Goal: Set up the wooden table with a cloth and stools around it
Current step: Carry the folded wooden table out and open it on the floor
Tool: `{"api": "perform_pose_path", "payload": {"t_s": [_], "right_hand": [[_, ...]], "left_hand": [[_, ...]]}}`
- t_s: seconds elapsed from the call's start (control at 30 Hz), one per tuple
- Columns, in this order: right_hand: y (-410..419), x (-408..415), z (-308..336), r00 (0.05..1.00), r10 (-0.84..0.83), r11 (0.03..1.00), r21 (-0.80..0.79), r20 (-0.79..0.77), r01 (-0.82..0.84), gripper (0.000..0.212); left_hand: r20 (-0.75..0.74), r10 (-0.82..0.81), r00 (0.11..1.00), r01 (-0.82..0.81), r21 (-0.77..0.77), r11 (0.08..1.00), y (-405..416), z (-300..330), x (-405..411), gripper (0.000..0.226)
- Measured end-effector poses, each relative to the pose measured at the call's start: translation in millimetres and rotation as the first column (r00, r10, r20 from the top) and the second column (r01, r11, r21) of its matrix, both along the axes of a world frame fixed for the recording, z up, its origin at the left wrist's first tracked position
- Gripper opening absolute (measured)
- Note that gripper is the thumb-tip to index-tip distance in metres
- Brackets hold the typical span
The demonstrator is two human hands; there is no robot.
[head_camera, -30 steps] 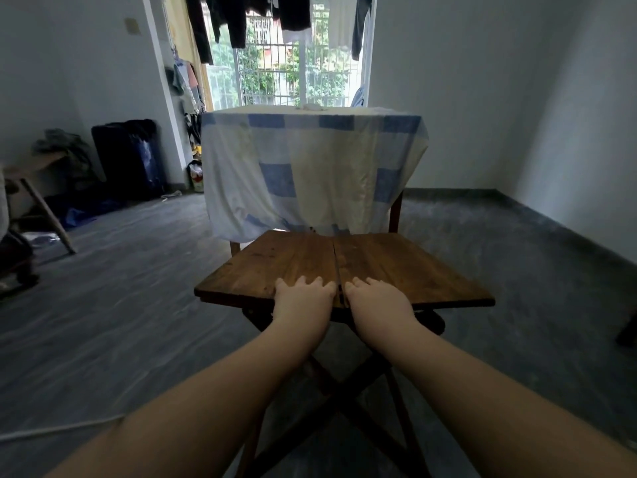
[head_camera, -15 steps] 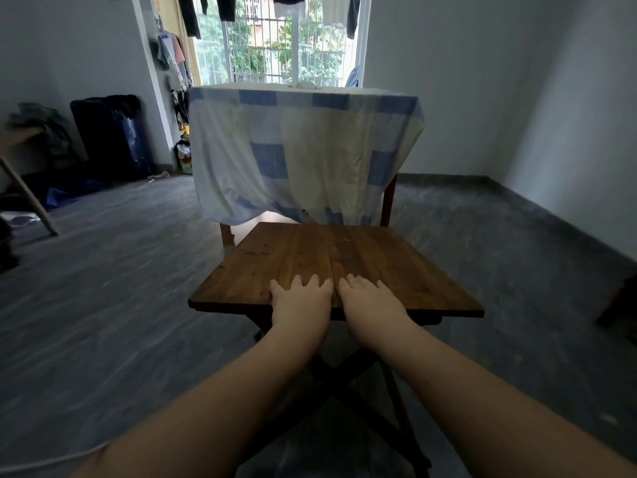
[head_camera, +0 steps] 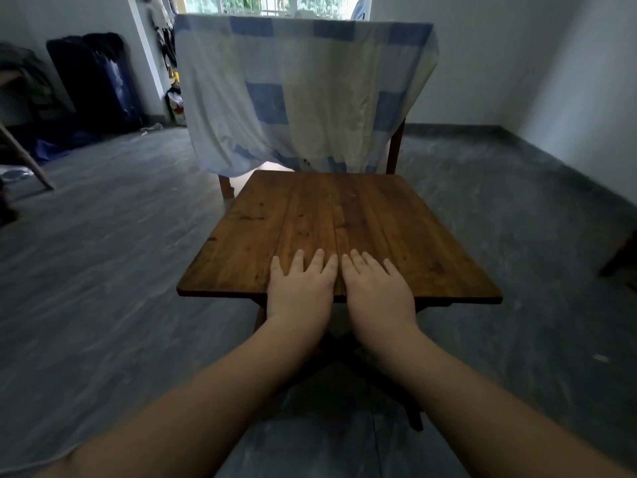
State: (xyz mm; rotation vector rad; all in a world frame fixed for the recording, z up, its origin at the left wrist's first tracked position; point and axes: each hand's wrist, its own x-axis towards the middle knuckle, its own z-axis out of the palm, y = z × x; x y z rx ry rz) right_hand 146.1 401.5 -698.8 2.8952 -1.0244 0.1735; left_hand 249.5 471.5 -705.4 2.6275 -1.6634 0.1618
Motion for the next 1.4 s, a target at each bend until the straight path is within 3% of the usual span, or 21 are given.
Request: {"api": "perform_pose_path", "payload": {"t_s": [0.23,0.83,1.0,1.1,1.2,1.27,1.4], "right_hand": [[34.8,-26.3,-29.9,0.998,0.016,1.0,0.016,-0.06,-0.016,0.075],[55.7,-43.7,-61.0,0.999,0.028,1.0,0.013,-0.044,-0.028,0.077],[55.5,-54.2,-55.4,0.993,0.092,0.99,0.118,-0.073,-0.083,0.093],[52.4,-62.2,-51.1,0.99,0.143,0.965,0.219,0.018,-0.144,0.086],[43.4,-65.5,-43.2,0.964,0.013,0.938,0.33,0.265,-0.104,0.071],[32.7,-63.8,-38.7,0.958,-0.022,0.974,0.223,0.286,-0.044,0.063],[9.3,-62.9,-36.6,0.997,-0.069,0.99,0.126,0.035,0.064,0.066]], "left_hand": [[-0.016,0.016,1.0,-0.015,0.053,0.998,35.2,-34.3,-25.6,0.089],[-0.031,-0.01,0.999,0.012,0.075,0.997,57.7,-61.9,-40.3,0.089],[-0.117,-0.053,0.992,0.061,0.065,0.996,64.7,-59.1,-39.4,0.102],[-0.246,-0.121,0.962,0.133,0.033,0.991,73.9,-48.2,-33.5,0.091],[-0.406,-0.109,0.907,0.083,-0.081,0.993,79.1,-32.5,-25.6,0.071],[-0.362,-0.064,0.93,0.009,-0.151,0.988,76.2,-26.5,-14.5,0.058],[-0.136,0.039,0.99,-0.043,-0.027,0.999,66.9,-30.5,13.9,0.065]]}}
